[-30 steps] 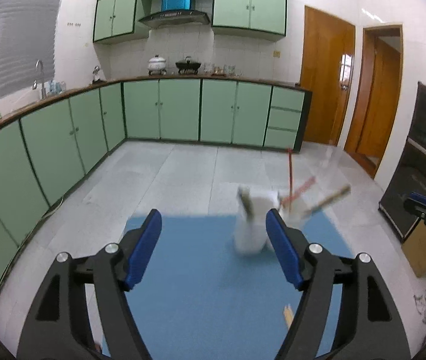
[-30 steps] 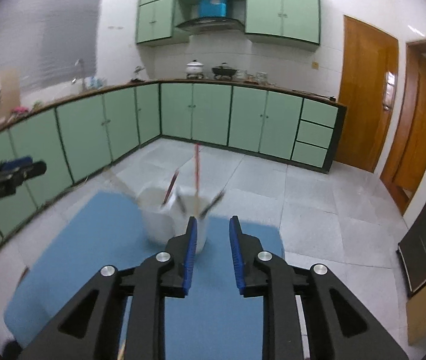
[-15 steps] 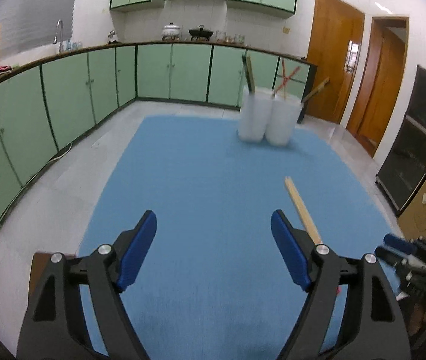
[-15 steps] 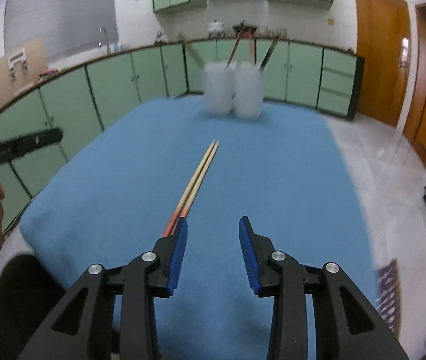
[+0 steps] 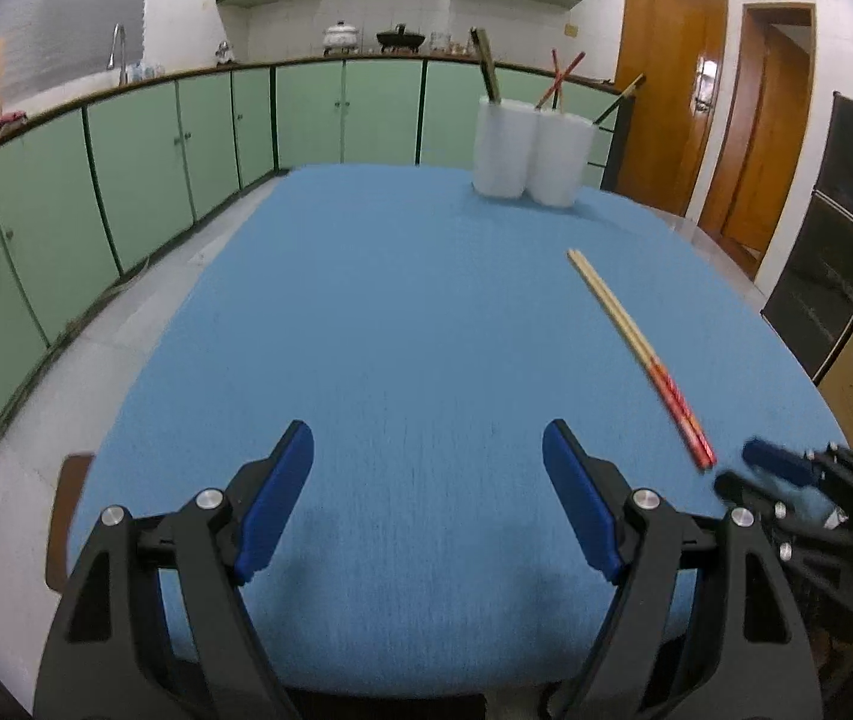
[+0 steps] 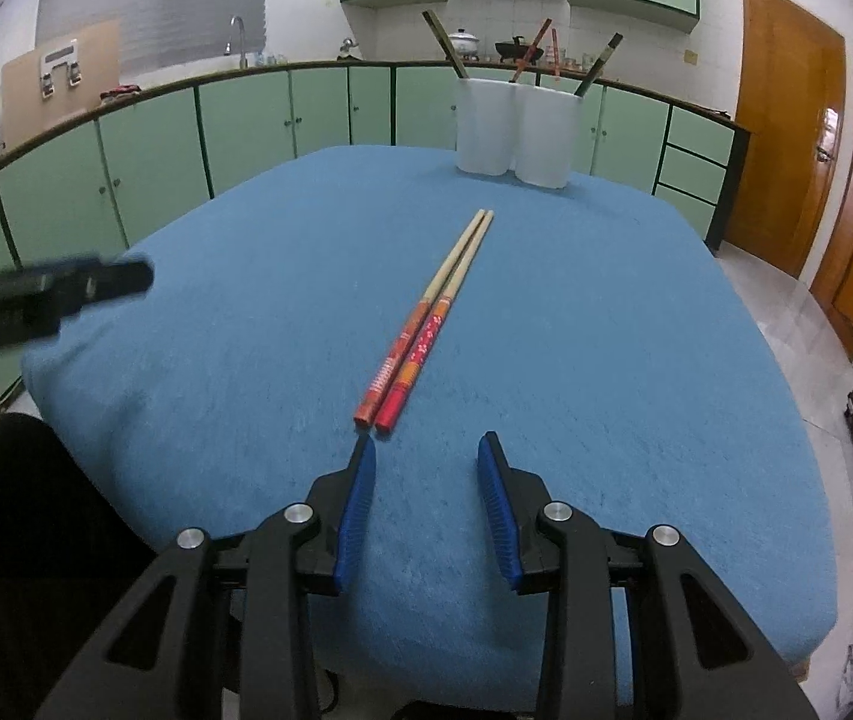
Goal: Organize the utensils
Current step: 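Move both open grippers back to the last two chopsticks, then grasp a red-patterned chopstick at its end with the right gripper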
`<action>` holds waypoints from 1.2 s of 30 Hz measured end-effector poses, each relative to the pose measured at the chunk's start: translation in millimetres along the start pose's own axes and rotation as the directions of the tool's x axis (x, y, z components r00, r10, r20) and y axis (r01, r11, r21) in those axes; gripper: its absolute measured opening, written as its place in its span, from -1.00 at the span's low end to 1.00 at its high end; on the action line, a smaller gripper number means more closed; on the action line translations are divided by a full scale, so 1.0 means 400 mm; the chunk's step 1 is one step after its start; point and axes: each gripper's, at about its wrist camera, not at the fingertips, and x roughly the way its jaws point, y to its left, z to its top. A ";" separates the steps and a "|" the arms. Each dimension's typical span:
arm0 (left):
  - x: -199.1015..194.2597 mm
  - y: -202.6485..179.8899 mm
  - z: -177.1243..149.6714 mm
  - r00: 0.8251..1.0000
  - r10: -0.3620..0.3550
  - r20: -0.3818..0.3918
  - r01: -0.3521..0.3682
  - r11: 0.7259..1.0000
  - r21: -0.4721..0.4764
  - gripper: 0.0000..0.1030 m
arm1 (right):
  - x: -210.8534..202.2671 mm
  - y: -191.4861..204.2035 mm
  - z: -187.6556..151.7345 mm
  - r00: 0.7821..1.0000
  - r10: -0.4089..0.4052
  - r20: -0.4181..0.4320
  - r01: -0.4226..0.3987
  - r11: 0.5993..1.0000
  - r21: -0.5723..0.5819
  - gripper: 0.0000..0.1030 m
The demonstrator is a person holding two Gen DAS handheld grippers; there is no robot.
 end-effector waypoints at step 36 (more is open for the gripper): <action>0.078 -0.224 -0.079 0.998 -0.058 -0.025 0.061 0.992 0.107 0.71 | 0.014 -0.301 -0.003 0.985 -0.169 -0.013 0.166 0.943 0.289 -0.89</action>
